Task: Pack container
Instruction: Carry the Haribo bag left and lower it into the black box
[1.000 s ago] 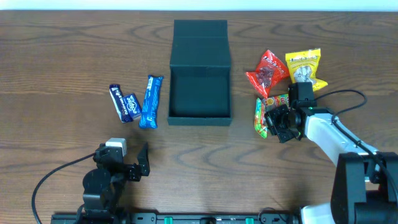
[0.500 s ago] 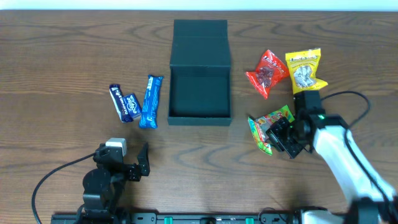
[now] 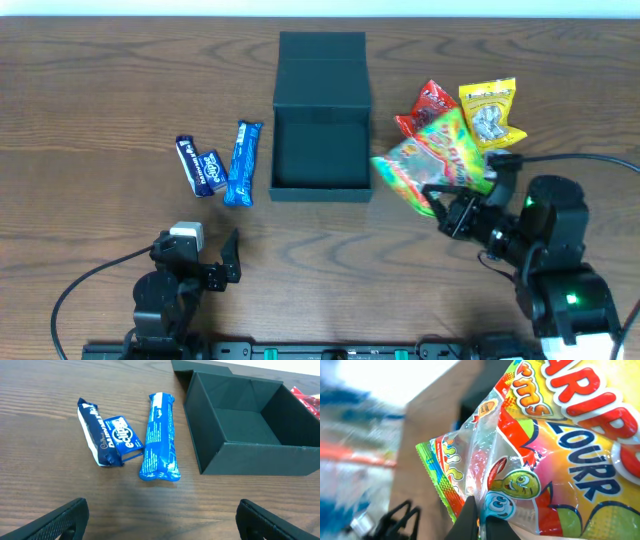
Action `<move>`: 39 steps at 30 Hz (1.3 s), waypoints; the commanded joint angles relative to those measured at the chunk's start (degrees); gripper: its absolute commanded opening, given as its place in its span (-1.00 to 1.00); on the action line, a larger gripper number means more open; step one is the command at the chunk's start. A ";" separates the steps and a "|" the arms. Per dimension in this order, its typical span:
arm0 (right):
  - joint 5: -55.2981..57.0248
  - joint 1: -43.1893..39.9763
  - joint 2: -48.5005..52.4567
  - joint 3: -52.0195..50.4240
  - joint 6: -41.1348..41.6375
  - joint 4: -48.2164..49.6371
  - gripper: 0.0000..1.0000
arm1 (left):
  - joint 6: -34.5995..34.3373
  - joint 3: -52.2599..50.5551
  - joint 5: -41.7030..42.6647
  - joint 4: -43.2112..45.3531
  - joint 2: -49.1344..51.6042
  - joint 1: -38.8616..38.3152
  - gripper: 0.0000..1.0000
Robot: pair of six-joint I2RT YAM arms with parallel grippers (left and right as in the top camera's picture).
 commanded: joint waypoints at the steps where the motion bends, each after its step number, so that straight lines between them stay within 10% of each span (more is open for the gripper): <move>1: -3.69 4.28 0.52 1.22 -6.19 3.32 -0.97 | 0.20 -1.01 0.42 0.15 -0.37 0.13 0.91; 13: -0.26 22.25 22.12 3.19 -12.76 24.35 -0.97 | 0.20 -1.01 0.42 0.15 -0.37 0.13 0.90; 26: 4.24 24.11 51.78 24.76 -36.26 18.23 -0.98 | 0.20 -1.01 0.42 0.15 -0.37 0.13 0.91; 39: 1.01 24.00 57.72 25.11 -50.03 23.02 -0.98 | 0.20 -1.01 0.42 0.15 -0.37 0.13 0.90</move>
